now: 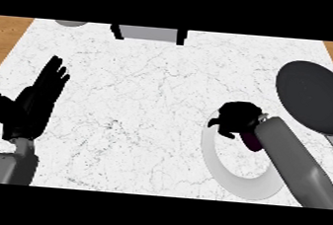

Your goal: Pick the eggplant from the plate and place it in the pan

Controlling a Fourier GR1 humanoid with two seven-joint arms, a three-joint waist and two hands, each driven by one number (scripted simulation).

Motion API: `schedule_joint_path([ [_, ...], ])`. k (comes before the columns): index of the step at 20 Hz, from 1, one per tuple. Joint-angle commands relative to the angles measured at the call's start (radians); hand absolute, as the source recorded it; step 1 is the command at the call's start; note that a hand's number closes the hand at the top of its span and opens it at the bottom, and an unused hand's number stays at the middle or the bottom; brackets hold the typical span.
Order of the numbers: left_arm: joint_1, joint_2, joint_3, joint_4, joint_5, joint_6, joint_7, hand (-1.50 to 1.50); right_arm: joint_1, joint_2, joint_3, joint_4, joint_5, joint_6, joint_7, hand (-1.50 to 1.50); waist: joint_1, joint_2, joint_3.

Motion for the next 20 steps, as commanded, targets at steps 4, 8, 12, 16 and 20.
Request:
schedule_joint_path([
  [4, 0.011, -0.012, -0.005, -0.039, -0.018, 0.014, 0.026, 0.00, -0.007, 0.032, -0.049, 0.078, -0.031, -0.005, -0.068, 1.50, 0.003, 0.015, 0.015],
  [8, 0.030, -0.020, 0.004, -0.018, -0.015, 0.012, -0.005, 0.00, 0.045, 0.045, -0.187, 0.052, -0.116, 0.070, 0.160, 1.50, -0.026, 0.009, 0.014],
  [12, 0.055, 0.001, 0.036, -0.025, -0.015, 0.033, 0.021, 0.00, 0.099, 0.032, -0.416, 0.068, -0.230, 0.117, 0.472, 1.50, -0.110, -0.014, 0.013],
  [16, 0.055, 0.007, 0.050, -0.038, -0.014, 0.041, 0.026, 0.00, 0.128, 0.099, -0.502, -0.099, -0.259, -0.030, 0.696, 1.50, -0.097, -0.021, 0.013],
  [20, 0.058, 0.012, 0.055, -0.027, -0.008, 0.029, 0.023, 0.00, 0.087, 0.088, -0.518, -0.343, -0.246, -0.067, 0.806, 1.50, -0.097, -0.023, 0.011],
])
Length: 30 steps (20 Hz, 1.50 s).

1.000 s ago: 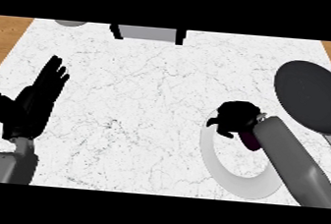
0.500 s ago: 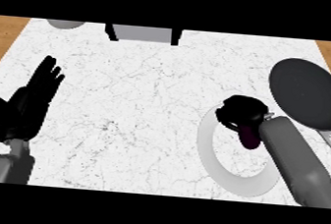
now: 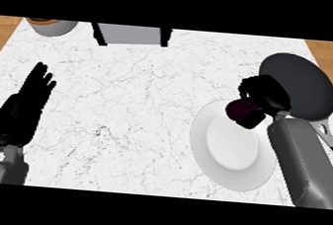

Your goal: Pick the eggplant from the plate and place it in the pan

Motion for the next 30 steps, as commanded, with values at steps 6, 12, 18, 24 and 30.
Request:
schedule_joint_path([
  [6, 0.022, -0.007, -0.009, -0.002, 0.007, -0.023, -0.008, 0.00, 0.071, 0.034, -0.013, -0.589, 0.000, 0.125, 0.309, 1.50, 0.011, 0.006, 0.003],
  [12, -0.099, -0.022, -0.015, 0.041, -0.013, -0.003, 0.015, 0.00, 0.211, -0.009, -0.108, -0.897, -0.080, 0.279, 0.391, 1.50, 0.059, 0.030, 0.006],
  [18, 0.040, -0.041, -0.049, -0.072, -0.026, -0.039, -0.014, 0.00, 0.131, -0.067, -0.284, -0.756, -0.160, 0.218, 0.382, 1.50, 0.085, 0.034, 0.006],
  [24, -0.018, -0.024, -0.011, 0.005, -0.007, -0.073, -0.032, 0.00, 0.052, -0.232, -0.452, -0.497, -0.282, 0.163, 0.225, 1.50, 0.087, 0.037, 0.006],
  [30, -0.076, -0.011, 0.006, 0.000, 0.005, -0.075, 0.028, 0.00, -0.037, -0.281, -0.511, -0.100, -0.302, -0.064, 0.067, 1.50, 0.101, 0.042, 0.007],
])
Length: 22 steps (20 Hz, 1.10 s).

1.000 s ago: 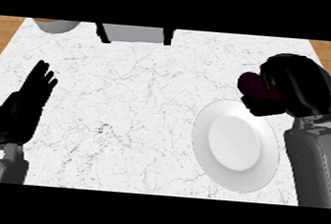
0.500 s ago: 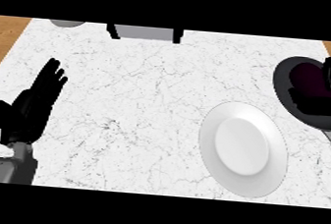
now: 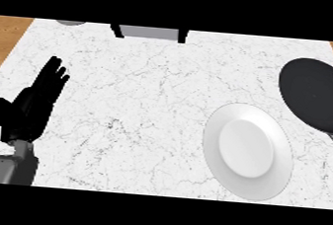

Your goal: Pick the eggplant from the plate and place it in the pan

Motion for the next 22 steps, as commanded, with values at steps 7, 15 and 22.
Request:
schedule_joint_path([
  [7, -0.024, -0.007, 0.000, 0.025, 0.000, -0.022, -0.011, 0.00, -0.114, -0.159, -0.085, 0.601, -0.072, -0.200, -0.404, 1.50, 0.027, 0.011, 0.002],
  [15, -0.076, -0.017, 0.002, 0.078, -0.013, -0.019, -0.021, 0.00, -0.210, -0.172, -0.027, 0.879, 0.050, -0.343, -0.371, 1.50, 0.036, 0.017, 0.002],
  [22, -0.104, -0.031, -0.028, 0.038, -0.031, -0.001, 0.012, 0.00, -0.188, -0.153, -0.110, 1.024, -0.027, -0.279, -0.336, -1.50, 0.053, 0.025, 0.007],
])
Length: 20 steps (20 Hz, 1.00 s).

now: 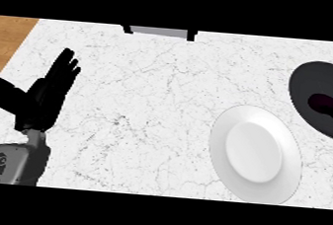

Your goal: Pick the eggplant from the plate and place it in the pan

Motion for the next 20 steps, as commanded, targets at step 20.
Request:
schedule_joint_path([
  [20, 0.040, -0.004, 0.020, -0.030, -0.011, 0.027, 0.011, 0.00, 0.153, -0.292, -0.388, 0.158, -0.425, 0.626, -0.353, -1.50, -0.041, -0.008, 0.004],
])
